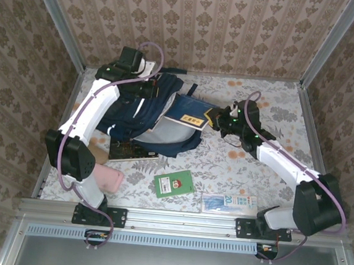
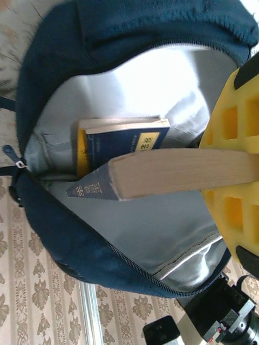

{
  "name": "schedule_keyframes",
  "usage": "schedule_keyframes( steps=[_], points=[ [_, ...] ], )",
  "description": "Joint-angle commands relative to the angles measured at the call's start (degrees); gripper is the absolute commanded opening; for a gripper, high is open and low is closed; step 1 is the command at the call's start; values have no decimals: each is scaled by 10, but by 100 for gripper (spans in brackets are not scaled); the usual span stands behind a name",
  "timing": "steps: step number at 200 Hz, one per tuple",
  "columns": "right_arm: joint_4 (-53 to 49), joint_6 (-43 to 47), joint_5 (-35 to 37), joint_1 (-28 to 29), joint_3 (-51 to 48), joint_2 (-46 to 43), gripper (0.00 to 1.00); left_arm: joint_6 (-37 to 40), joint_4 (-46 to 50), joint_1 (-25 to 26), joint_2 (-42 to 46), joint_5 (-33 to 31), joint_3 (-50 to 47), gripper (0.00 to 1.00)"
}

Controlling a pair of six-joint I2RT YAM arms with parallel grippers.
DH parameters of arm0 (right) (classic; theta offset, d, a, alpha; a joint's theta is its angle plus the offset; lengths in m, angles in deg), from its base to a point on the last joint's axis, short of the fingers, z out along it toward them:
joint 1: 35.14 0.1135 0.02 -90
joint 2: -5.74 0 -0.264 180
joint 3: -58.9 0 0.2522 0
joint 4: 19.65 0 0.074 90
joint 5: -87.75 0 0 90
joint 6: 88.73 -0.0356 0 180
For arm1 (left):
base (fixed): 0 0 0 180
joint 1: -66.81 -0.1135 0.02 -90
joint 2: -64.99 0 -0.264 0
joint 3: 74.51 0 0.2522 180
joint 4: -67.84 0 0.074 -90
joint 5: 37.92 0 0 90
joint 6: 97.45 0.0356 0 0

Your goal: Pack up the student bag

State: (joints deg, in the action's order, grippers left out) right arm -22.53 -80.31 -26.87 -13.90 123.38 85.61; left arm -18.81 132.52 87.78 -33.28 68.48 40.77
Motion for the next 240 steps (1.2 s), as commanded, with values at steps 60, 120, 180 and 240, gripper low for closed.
schedule_keyframes(
  steps=[60,120,180,240],
  points=[
    [173,-105,30,82,113,189,0,-44,-51,-13,36,67,12,0],
    [33,-10,116,159,318,346,0,-51,-54,-16,40,74,21,0],
    [-6,16,136,181,425,448,39,-59,-62,-22,39,84,15,0],
    [-109,174,126,159,402,367,76,-67,-71,-37,37,83,7,0]
  ],
)
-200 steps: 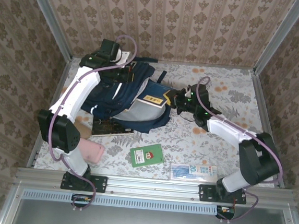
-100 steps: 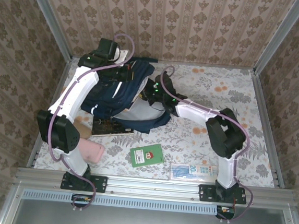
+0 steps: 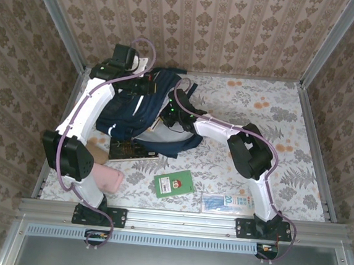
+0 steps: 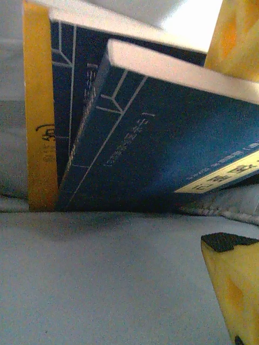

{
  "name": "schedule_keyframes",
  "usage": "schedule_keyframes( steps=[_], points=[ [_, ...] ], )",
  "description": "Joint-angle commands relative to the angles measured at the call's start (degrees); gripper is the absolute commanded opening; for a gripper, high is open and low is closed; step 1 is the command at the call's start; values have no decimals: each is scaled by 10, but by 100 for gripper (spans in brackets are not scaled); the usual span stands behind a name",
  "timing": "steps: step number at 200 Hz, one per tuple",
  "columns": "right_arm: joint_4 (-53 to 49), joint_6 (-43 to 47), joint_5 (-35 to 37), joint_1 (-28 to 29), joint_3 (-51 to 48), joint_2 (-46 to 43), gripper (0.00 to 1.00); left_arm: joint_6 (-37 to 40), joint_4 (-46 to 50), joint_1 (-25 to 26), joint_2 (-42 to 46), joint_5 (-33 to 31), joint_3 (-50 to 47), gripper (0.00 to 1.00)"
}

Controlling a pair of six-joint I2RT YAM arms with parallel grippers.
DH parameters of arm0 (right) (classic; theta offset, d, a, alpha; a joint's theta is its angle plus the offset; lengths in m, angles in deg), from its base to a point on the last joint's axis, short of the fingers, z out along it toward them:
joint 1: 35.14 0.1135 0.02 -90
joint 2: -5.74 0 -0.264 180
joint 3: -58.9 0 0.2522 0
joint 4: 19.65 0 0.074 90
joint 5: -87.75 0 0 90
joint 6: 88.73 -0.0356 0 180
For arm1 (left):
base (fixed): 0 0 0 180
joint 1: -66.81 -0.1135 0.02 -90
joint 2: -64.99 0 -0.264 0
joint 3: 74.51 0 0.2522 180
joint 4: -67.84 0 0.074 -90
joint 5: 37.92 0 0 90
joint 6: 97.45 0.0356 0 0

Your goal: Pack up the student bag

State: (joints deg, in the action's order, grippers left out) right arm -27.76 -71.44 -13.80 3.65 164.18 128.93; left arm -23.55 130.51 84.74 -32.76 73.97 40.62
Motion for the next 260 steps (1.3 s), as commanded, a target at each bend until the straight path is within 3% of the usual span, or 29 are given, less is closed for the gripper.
schedule_keyframes(
  steps=[1,5,13,69,98,112,128,145,195,233,250,260],
  points=[
    [-58,89,-5,-17,-7,-68,76,-20,-50,-7,32,29,8,0],
    [-63,97,-4,-18,-13,-77,83,-20,-50,-6,31,29,8,0],
    [-73,119,-3,-23,-26,-96,85,-20,-51,-7,30,27,7,0],
    [-113,226,33,-53,-143,-257,85,-19,-53,-9,1,15,71,0],
    [-146,278,83,-58,-187,-330,84,15,-41,-8,-56,-5,191,0],
    [-150,285,91,-64,-211,-352,83,39,-22,-3,-104,-1,280,0],
    [-138,284,78,-69,-245,-372,83,41,-49,0,-129,10,311,0],
    [-96,294,35,-65,-289,-403,83,70,-43,29,-166,7,368,0],
    [-23,340,37,-51,-453,-543,81,116,-102,152,-241,-18,433,0],
    [-8,341,30,-38,-508,-570,80,77,-143,183,-305,-2,442,0],
    [-25,347,48,-33,-514,-574,80,64,-141,187,-321,-5,442,8],
    [-35,354,52,-34,-511,-575,79,55,-138,188,-325,-5,440,20]
  ],
)
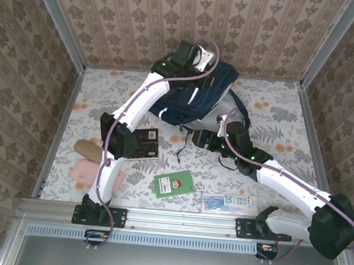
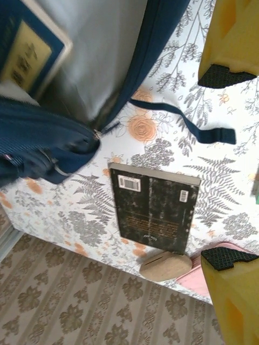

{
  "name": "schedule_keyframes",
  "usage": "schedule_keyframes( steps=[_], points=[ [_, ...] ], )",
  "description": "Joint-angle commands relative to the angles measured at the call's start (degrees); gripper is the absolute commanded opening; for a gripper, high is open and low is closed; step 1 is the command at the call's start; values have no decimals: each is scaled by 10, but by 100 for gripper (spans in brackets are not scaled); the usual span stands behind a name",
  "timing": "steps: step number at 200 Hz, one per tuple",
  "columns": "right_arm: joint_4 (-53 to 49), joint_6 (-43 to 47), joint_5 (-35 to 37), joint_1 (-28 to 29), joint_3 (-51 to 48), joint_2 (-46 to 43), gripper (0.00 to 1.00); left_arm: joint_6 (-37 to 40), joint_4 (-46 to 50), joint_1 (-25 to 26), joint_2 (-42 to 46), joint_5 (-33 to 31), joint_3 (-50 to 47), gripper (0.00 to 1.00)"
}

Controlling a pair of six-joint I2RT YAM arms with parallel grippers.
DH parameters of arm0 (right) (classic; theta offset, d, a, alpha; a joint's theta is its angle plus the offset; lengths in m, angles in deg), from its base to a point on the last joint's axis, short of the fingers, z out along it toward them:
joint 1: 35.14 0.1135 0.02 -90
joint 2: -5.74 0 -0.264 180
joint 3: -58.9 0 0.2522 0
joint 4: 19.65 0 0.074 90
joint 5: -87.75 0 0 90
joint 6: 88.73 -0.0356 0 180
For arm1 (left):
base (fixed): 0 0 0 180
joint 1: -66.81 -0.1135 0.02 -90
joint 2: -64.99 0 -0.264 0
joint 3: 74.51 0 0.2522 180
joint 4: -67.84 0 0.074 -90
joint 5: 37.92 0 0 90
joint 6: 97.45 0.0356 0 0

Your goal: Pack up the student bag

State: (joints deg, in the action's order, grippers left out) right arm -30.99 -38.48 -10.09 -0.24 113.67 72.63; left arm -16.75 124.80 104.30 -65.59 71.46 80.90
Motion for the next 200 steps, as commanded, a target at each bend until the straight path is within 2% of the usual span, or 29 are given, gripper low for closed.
schedule_keyframes(
  steps=[1,10,21,31,54,67,87,101,122,154,167,188,200],
  points=[
    [-4,25,16,6,-6,-12,79,-14,-80,-7,4,19,37,22],
    [-17,30,20,6,0,-13,79,-21,-71,-8,7,17,36,39],
    [-33,41,22,6,13,-13,79,-26,-58,-11,20,18,28,56],
    [-48,50,24,6,24,-12,79,-35,-47,-16,38,16,8,65],
    [-78,61,11,9,54,6,79,-81,-40,-44,122,16,-84,70],
    [-87,59,-6,14,75,29,78,-104,-48,-65,191,3,-184,70],
    [-112,60,-36,34,125,88,77,-160,-55,-109,312,-76,-355,76],
    [-138,61,-67,50,173,152,77,-193,-70,-174,382,-50,-469,78],
    [-175,64,-89,77,249,241,76,-230,-57,-240,469,-117,-608,82],
    [-198,52,-92,102,329,340,76,-281,-38,-327,513,-99,-752,85],
    [-203,51,-101,108,353,367,76,-279,-41,-336,520,-112,-792,87],
    [-213,47,-99,112,376,399,76,-281,-65,-349,518,-122,-842,100],
    [-208,41,-104,112,378,409,77,-281,-82,-355,503,-125,-857,100]
  ],
)
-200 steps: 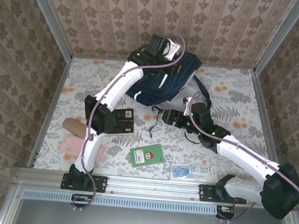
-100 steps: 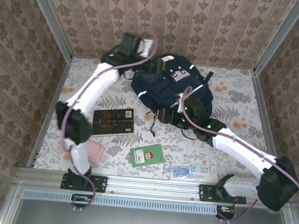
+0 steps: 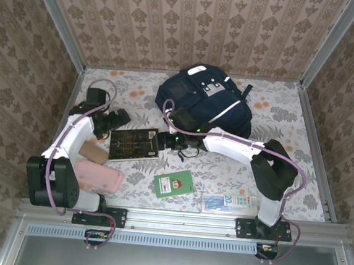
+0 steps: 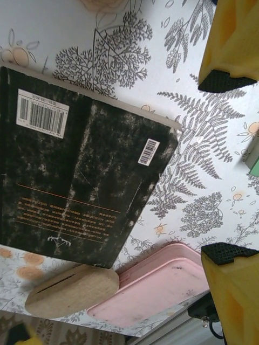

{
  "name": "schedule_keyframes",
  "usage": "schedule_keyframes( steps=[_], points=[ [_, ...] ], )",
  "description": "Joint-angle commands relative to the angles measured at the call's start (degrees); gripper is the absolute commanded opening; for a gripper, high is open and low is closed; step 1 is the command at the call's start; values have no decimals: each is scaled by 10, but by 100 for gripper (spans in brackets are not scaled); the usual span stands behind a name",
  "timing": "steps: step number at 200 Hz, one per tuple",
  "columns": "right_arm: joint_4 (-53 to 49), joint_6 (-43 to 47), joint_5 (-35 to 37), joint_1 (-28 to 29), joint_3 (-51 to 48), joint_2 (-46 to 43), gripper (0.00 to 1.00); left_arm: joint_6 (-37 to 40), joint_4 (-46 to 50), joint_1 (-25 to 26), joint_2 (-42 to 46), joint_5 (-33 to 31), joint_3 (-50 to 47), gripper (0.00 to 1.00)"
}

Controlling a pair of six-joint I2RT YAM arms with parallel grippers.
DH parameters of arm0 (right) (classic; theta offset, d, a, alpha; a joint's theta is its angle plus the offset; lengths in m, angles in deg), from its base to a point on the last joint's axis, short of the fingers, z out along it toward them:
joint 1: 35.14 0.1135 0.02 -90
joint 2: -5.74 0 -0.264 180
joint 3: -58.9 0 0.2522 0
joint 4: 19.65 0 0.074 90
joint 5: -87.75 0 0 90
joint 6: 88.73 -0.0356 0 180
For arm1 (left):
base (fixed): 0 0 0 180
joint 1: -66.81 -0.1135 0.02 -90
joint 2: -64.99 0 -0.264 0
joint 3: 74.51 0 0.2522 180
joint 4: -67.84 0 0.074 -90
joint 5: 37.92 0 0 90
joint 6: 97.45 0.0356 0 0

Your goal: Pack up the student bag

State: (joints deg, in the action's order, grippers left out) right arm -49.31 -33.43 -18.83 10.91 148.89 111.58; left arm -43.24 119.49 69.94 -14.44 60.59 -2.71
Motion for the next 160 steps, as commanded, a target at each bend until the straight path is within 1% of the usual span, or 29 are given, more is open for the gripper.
schedule_keyframes(
  steps=[1,21,41,106,133,160],
  points=[
    [-24,-10,-17,1,26,21,76,-15,-29,-11,-10,-16,-21,100],
    [-18,-15,-24,1,24,31,77,-10,-36,-20,-49,-39,-23,100],
    [-18,-15,-31,1,21,37,78,-12,-54,-29,-74,-31,-26,100],
    [-19,-10,-29,0,8,44,80,-21,-87,-22,-144,47,-25,100],
    [-19,-13,-15,-4,7,46,80,-32,-91,-16,-152,60,-36,100],
    [-20,-22,-19,-8,20,61,81,-56,-99,-9,-159,99,-50,100]
  ],
)
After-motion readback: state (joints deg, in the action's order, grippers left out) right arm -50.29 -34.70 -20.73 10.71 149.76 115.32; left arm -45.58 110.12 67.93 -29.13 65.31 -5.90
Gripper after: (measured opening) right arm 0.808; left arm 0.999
